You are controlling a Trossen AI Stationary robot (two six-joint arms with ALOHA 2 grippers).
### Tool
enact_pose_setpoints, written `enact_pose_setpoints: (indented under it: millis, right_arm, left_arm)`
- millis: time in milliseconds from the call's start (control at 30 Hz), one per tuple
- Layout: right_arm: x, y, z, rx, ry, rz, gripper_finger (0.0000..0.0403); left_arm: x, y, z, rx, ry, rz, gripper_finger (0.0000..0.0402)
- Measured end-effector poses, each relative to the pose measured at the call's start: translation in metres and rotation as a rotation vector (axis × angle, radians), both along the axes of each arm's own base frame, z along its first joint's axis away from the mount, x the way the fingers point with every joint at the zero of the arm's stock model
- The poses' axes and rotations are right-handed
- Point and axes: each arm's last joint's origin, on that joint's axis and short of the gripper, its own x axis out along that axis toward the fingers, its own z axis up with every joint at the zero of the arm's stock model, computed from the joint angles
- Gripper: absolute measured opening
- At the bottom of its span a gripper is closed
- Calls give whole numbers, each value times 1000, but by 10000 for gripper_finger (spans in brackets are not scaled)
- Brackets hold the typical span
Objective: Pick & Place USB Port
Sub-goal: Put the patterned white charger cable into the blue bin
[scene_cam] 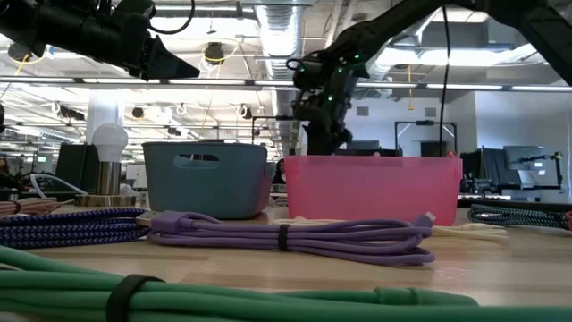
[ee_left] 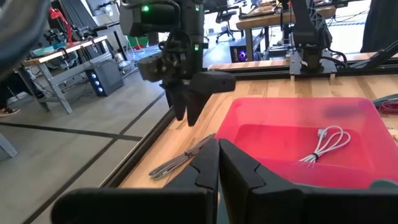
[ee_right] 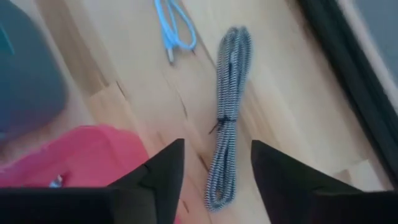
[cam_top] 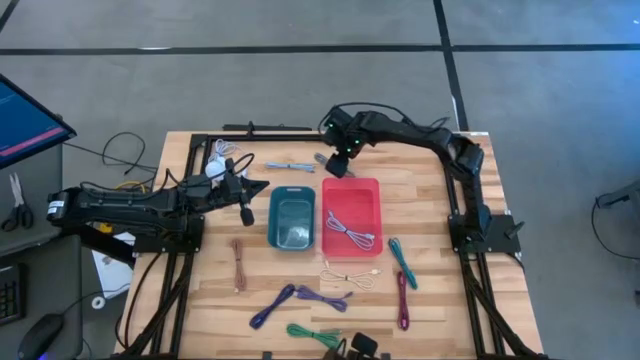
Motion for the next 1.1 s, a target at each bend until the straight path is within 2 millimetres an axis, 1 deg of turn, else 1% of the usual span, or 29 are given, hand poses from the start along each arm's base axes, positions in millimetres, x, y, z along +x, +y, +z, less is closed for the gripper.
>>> enact_pose_setpoints:
  millis: [133,267,333,467,667,1000,1100]
  right_arm:
    - [4,-2,-11,12,22,0,207]
    - [6,-6,-23,23,41,-13,211]
    - [5,-8,-25,27,45,-20,207]
    - [7,-9,-22,12,20,-21,192]
    - [7,-8,-23,40,13,-35,177]
    - [14,-11,-57,86,68,-33,179]
    - [13,-10,-58,92,73,-32,174]
  left_arm:
    - [0,0,0,0,0,0,11]
    - [0,0,0,0,0,0,11]
    - [0,0,0,0,0,0,11]
    - [0,0,0,0,1,0,11]
    - [0,0,0,0,1,0,11]
    - [0,0,0,0,0,0,11]
    - [0,0,0,0,1,0,11]
